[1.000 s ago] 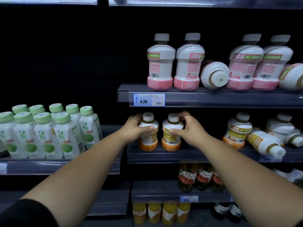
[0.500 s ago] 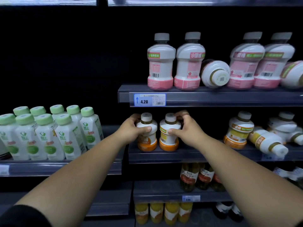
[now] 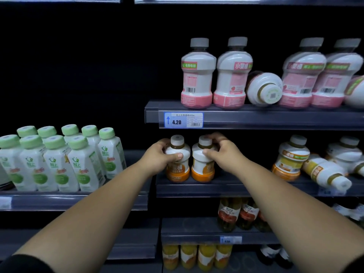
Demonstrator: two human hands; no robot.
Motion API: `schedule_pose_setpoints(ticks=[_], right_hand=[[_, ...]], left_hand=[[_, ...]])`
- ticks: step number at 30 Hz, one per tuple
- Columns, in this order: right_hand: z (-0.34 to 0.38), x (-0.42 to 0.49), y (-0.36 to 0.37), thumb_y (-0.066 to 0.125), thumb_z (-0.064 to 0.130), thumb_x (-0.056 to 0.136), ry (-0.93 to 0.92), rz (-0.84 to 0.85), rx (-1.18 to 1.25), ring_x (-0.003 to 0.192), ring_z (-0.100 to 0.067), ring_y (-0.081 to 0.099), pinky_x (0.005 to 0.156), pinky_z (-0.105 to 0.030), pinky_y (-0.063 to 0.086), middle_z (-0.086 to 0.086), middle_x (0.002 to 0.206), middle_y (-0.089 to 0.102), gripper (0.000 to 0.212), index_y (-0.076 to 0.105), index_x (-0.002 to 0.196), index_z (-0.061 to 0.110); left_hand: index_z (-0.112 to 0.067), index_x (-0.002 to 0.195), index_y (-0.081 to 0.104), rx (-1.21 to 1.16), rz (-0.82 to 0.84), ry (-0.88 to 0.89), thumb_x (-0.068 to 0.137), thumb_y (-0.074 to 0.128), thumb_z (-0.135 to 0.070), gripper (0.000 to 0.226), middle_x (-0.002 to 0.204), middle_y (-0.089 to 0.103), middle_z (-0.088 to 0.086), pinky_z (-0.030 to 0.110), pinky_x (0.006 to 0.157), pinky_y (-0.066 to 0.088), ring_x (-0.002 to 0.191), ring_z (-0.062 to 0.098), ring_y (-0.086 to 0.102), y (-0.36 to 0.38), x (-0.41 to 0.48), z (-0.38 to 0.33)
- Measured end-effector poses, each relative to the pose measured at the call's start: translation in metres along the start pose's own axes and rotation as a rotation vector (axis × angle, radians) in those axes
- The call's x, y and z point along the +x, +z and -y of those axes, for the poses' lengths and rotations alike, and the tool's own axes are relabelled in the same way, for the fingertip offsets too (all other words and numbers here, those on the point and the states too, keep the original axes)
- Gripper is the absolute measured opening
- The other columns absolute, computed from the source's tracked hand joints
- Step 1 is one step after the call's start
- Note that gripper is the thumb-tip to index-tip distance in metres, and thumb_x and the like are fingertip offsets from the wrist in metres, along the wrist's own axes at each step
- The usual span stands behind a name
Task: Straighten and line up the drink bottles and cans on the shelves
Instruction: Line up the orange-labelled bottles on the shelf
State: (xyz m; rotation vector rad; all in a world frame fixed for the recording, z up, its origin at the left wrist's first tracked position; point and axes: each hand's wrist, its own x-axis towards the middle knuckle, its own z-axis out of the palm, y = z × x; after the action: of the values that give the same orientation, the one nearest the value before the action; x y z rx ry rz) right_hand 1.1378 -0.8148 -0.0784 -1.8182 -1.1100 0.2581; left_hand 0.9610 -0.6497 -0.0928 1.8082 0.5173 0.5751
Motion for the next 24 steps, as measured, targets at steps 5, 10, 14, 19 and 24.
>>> schedule_pose_setpoints(ticks=[5,10,14,19,24], right_hand=[[-0.003,-0.003,-0.007,0.083,0.019,0.077,0.005,0.043,0.045,0.108,-0.009,0.062,0.089,-0.023,0.05,0.015,0.113,0.063,0.048,0.055,0.107,0.046],[-0.004,-0.008,-0.006,0.089,0.026,0.07,-0.007,0.015,-0.03,0.11,-0.01,0.059,0.094,-0.028,0.049,0.01,0.121,0.061,0.062,0.052,0.118,0.038],[-0.002,-0.007,-0.006,0.082,0.02,0.078,0.001,0.036,0.018,0.111,-0.009,0.06,0.092,-0.026,0.049,0.012,0.118,0.062,0.051,0.054,0.117,0.036],[-0.003,-0.006,-0.004,0.084,0.014,0.078,0.001,0.058,0.033,0.112,-0.011,0.061,0.096,-0.032,0.051,0.011,0.12,0.062,0.055,0.053,0.117,0.037],[-0.002,-0.002,0.004,0.087,0.018,0.075,-0.02,0.057,0.034,0.113,-0.012,0.062,0.1,-0.04,0.052,0.01,0.12,0.064,0.056,0.053,0.111,0.044]], left_hand=[[-0.026,0.124,0.054,-0.011,-0.006,-0.012,0.081,0.08,-0.021,0.051,0.109,0.064,-0.012,0.023,0.07,0.05,0.1,0.011,0.063,0.002,-0.004,-0.003],[-0.027,0.114,0.055,0.009,-0.037,0.006,0.074,0.086,-0.021,0.051,0.107,0.065,-0.009,0.026,0.068,0.051,0.096,0.011,0.065,0.002,-0.003,-0.004],[-0.027,0.113,0.054,0.028,0.003,0.0,0.079,0.081,-0.021,0.043,0.11,0.063,-0.008,0.029,0.079,0.052,0.104,0.013,0.063,-0.002,0.002,-0.005],[-0.028,0.115,0.054,-0.018,-0.01,-0.023,0.083,0.078,-0.02,0.041,0.116,0.063,-0.003,0.041,0.09,0.054,0.109,0.019,0.063,-0.003,0.002,0.002],[-0.017,0.117,0.054,0.032,-0.023,0.002,0.081,0.079,-0.015,0.043,0.111,0.063,-0.001,0.028,0.076,0.051,0.102,0.017,0.064,-0.012,0.0,-0.001]])
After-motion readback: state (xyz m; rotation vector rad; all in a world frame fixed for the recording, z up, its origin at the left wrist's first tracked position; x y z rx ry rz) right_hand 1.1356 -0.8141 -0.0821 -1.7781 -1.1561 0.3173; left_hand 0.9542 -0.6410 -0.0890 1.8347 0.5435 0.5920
